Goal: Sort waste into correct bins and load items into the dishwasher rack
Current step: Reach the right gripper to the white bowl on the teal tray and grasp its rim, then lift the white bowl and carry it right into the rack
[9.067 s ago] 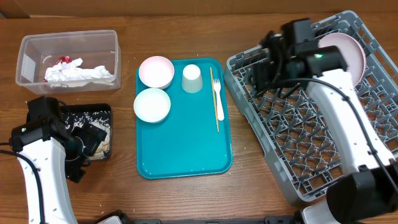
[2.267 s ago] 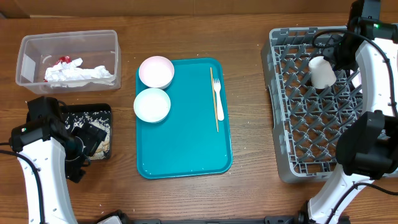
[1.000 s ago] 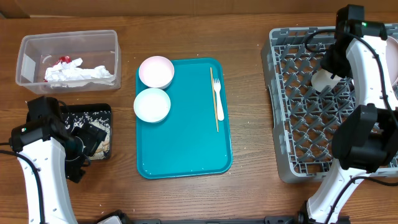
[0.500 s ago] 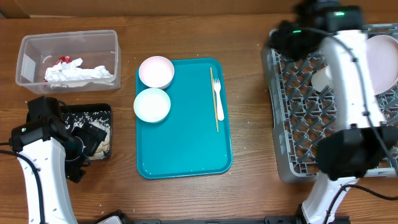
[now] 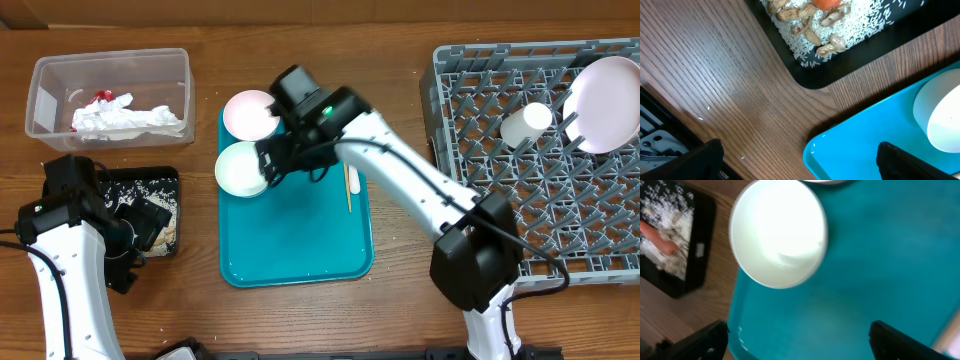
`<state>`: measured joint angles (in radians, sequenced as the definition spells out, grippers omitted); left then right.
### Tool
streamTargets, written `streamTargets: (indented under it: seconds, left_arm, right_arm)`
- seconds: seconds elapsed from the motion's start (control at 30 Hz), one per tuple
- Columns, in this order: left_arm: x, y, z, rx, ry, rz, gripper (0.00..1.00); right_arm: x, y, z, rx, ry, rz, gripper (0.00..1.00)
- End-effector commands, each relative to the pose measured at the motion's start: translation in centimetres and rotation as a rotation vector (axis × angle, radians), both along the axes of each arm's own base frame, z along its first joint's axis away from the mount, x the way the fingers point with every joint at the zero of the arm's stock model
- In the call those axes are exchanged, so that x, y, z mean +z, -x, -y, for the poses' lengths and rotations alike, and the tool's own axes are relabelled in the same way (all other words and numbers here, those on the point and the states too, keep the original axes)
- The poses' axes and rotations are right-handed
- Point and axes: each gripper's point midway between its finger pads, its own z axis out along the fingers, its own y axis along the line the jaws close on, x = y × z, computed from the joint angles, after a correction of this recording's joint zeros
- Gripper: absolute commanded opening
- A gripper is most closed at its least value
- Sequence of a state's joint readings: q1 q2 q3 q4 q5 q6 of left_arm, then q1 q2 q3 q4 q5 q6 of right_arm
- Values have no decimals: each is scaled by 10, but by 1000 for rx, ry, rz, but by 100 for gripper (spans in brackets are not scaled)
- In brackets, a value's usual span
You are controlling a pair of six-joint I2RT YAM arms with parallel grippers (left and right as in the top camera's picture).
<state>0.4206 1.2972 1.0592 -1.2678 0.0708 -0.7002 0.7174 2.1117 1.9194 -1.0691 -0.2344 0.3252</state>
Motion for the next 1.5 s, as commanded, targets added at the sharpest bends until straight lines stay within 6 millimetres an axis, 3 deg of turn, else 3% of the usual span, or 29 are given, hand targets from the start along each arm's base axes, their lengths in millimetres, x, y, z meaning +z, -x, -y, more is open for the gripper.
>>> streamTargets:
  seconds: [0.0,0.1,0.27,0.43,0.47,0.53,0.73,0.87,0.9,1.1,1.2,1.33,1.4,1.47]
  left_arm:
    - [-1,0,0,-12,0,-1,100]
    - [-1,0,0,-12,0,-1,100]
    - [-1,0,0,-12,0,-1,100]
    - [-1,0,0,-12,0,-1,100]
    - [-1,0,0,-12,0,-1,100]
    - [-1,0,0,-12,0,-1,100]
    - [-1,0,0,-12,0,-1,100]
    - [-1,0,0,-12,0,-1,100]
    - [-1,0,0,-12,0,-1,100]
    - [-1,0,0,-12,0,-1,100]
    - [-1,0,0,-12,0,-1,100]
    - [-1,0,0,-12,0,-1,100]
    - [-1,0,0,-12,0,-1,100]
    - [-1,0,0,-12,0,-1,100]
  right_arm:
    - [-18,8,-11,-84,31,16,85]
    - [-44,9,-13,-172,58,45,83]
    - [-69,2,-14,-266,22,59,83]
    - [-71,-8,-24,-270,-37,107,81]
    - [-72,-9,-24,-272,-39,113,77]
    - [-78,-13,-17,-291,-2,133,71]
    - [-111,-7,2,-310,99,76,68]
    - [-112,-7,10,-320,120,60,59]
    - [-112,-8,20,-334,146,40,57]
    - [-95,-18,94,-448,341,-54,56]
    - [-75,-26,116,-457,363,-68,60]
    - [-32,-30,114,-435,315,-12,68]
    - [-1,-24,103,-416,245,16,72]
    - [15,-12,83,-324,161,10,73]
